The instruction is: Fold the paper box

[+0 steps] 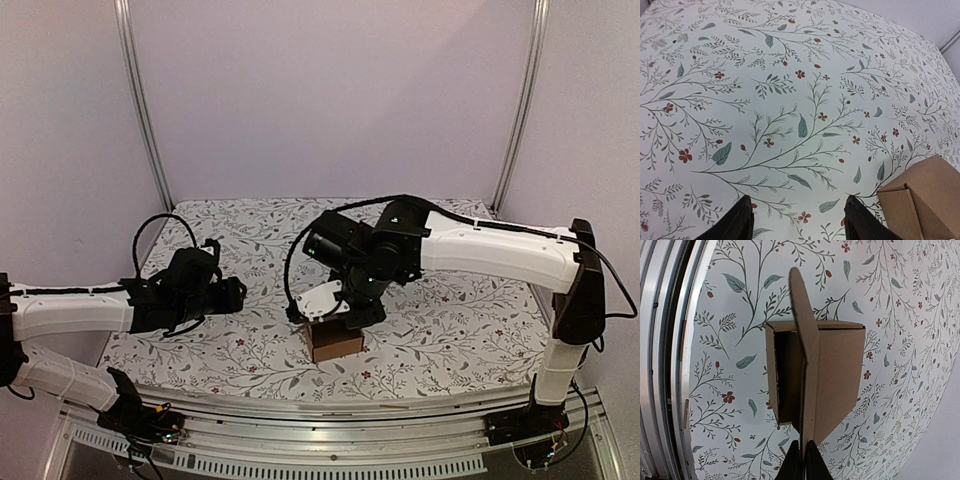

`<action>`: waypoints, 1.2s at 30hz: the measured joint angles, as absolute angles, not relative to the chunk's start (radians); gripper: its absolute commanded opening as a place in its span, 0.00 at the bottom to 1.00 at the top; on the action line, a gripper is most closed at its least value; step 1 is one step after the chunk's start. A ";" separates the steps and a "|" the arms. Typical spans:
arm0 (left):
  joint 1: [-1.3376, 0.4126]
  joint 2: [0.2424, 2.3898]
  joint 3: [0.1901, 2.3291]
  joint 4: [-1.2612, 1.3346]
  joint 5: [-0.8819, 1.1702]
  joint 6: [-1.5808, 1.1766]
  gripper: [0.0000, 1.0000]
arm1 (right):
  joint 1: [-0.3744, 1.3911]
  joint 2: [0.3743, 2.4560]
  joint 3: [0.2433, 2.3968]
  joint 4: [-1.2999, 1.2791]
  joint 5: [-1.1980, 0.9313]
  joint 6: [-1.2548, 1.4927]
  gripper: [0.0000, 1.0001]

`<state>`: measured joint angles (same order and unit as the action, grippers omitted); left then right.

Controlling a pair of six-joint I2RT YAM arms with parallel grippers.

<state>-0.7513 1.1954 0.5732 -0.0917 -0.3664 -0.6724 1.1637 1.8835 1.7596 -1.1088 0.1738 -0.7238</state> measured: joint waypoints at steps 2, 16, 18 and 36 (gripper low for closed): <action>-0.751 1.195 0.573 -0.093 -0.364 -0.670 0.62 | 1.164 1.895 1.745 -1.107 0.168 -0.716 0.06; -0.750 1.203 0.575 -0.083 -0.321 -0.662 0.62 | 1.202 1.891 1.463 -0.940 0.169 -0.637 0.44; -0.750 1.234 0.588 -0.077 -0.298 -0.662 0.62 | 1.205 1.891 1.457 -0.939 0.163 -0.622 0.53; -0.818 1.195 0.638 -0.041 -0.309 -0.574 0.61 | 0.941 1.798 1.767 -1.010 -0.131 -0.647 0.58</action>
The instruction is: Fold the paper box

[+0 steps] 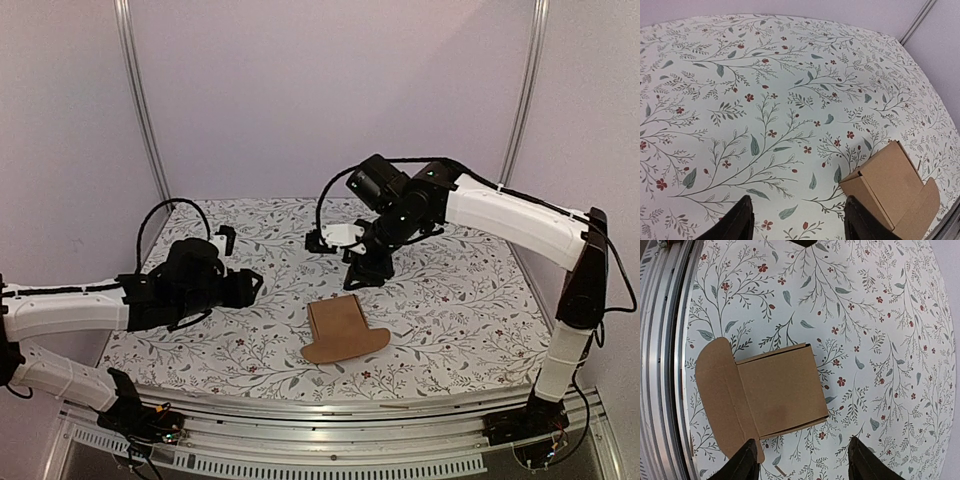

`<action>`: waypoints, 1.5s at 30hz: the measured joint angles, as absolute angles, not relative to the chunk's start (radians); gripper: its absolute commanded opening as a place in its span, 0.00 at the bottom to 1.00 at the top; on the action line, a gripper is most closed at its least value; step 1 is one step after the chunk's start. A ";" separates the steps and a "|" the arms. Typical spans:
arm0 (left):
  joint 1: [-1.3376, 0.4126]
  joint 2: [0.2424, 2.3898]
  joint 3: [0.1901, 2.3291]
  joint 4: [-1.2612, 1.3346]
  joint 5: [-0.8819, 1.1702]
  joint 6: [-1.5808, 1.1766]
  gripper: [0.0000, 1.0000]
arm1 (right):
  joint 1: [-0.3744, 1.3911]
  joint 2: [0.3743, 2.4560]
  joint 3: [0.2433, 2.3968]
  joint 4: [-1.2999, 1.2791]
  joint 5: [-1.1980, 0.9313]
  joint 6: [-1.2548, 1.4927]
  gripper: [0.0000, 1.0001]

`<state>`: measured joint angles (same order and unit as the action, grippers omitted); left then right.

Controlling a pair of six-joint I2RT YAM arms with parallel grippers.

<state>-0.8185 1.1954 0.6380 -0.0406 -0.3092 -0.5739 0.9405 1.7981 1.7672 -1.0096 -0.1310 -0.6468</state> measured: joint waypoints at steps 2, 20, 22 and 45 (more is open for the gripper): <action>-0.839 1.164 0.638 -0.045 -0.315 -0.560 0.60 | 0.902 1.872 1.796 -1.009 -0.175 -0.652 0.54; -1.031 1.166 0.593 -0.064 -0.257 -0.495 0.54 | 0.796 2.199 1.936 -0.973 -0.418 -0.599 0.41; -1.048 1.180 0.593 -0.065 -0.254 -0.487 0.54 | 0.795 2.226 1.937 -0.972 -0.421 -0.603 0.39; -1.139 1.214 0.614 -0.004 -0.234 -0.392 0.54 | 0.596 2.385 2.042 -1.015 -0.651 -0.400 0.09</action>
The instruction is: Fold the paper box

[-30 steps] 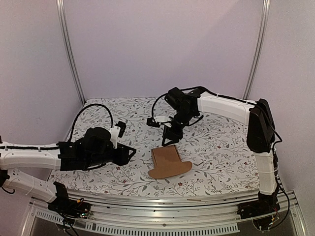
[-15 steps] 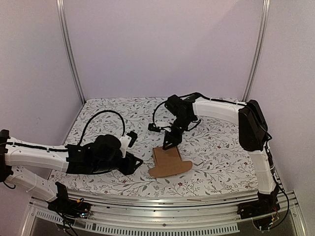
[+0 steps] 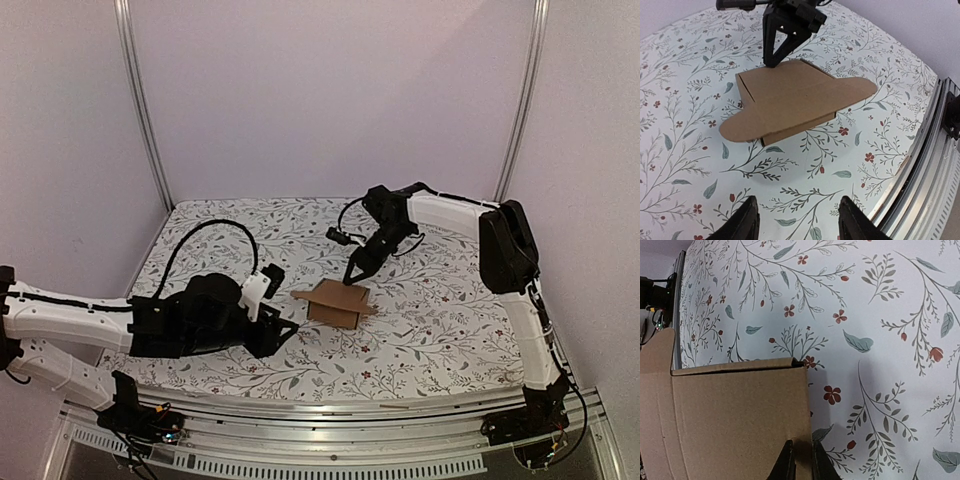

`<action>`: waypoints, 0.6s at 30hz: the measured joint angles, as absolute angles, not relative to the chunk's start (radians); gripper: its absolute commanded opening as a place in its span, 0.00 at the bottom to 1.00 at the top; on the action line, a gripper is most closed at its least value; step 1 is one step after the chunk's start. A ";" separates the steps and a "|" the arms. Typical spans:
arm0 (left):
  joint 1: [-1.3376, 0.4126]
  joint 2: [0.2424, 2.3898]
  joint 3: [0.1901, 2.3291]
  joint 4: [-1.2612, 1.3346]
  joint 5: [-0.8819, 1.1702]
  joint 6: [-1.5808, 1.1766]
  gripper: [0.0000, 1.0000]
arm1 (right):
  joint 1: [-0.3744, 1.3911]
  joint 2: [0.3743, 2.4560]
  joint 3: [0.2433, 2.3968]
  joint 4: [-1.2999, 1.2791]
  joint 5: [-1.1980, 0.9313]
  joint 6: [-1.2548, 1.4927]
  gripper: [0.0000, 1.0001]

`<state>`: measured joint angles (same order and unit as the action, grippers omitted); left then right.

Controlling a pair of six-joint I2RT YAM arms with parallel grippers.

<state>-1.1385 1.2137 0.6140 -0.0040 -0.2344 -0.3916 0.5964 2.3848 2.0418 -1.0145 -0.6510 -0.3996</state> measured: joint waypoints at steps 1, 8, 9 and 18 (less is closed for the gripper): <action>-1.140 1.196 0.610 0.009 -0.237 -0.389 0.54 | 0.584 2.391 2.043 -1.012 -0.657 -0.385 0.09; -1.143 1.181 0.577 0.063 -0.302 -0.389 0.55 | 0.525 2.466 2.028 -1.041 -0.634 -0.332 0.10; -1.142 1.208 0.575 0.065 -0.318 -0.393 0.55 | 0.521 2.468 2.026 -1.043 -0.645 -0.329 0.11; -1.132 1.531 0.673 0.046 -0.448 -0.437 0.59 | 0.524 2.449 1.989 -1.036 -0.656 -0.310 0.18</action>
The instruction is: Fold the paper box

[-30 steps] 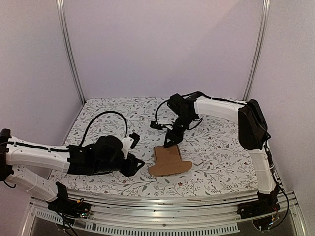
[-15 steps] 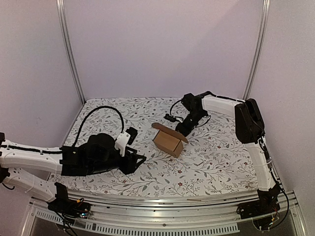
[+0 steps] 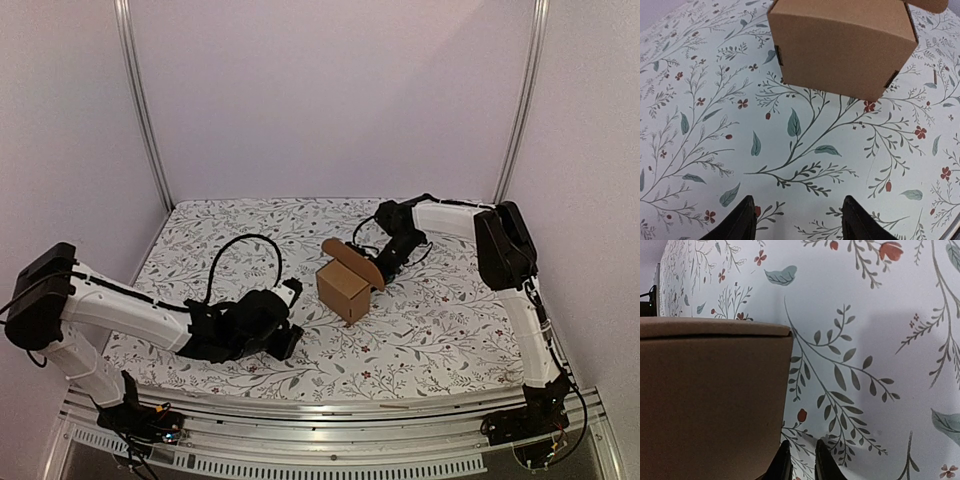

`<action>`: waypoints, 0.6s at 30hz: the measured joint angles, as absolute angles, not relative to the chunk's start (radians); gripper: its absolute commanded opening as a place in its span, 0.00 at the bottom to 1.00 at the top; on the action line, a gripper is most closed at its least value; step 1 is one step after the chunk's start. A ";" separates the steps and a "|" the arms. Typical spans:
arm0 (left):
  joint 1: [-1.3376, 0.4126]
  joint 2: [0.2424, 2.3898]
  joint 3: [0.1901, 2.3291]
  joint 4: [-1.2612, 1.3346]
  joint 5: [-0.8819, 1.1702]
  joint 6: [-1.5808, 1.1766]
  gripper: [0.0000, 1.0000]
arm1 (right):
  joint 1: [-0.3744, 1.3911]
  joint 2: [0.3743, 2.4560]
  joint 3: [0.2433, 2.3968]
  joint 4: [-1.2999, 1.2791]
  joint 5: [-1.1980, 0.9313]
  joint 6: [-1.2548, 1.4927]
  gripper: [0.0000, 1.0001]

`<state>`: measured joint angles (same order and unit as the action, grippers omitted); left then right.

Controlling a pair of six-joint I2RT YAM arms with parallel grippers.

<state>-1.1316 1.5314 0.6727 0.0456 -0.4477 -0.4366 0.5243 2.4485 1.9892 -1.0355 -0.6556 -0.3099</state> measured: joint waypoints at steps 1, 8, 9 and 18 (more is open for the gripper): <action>-1.130 1.548 0.696 0.039 -0.459 -0.439 0.59 | 0.523 2.442 1.981 -1.035 -0.652 -0.310 0.19; -1.079 1.564 0.815 0.036 -0.464 -0.383 0.67 | 0.481 2.344 1.861 -1.023 -0.606 -0.312 0.28; -1.063 1.554 0.820 0.033 -0.444 -0.360 0.68 | 0.468 2.318 1.836 -1.022 -0.598 -0.313 0.31; -0.803 1.597 1.142 -0.143 -0.084 -0.110 0.72 | 0.398 1.972 1.587 -0.938 -0.527 -0.392 0.56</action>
<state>-0.8028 1.5974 1.1416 -0.1429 -0.0841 -0.1104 0.3985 1.9724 1.5867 -0.9382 -0.5274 -0.3923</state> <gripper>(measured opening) 0.709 0.468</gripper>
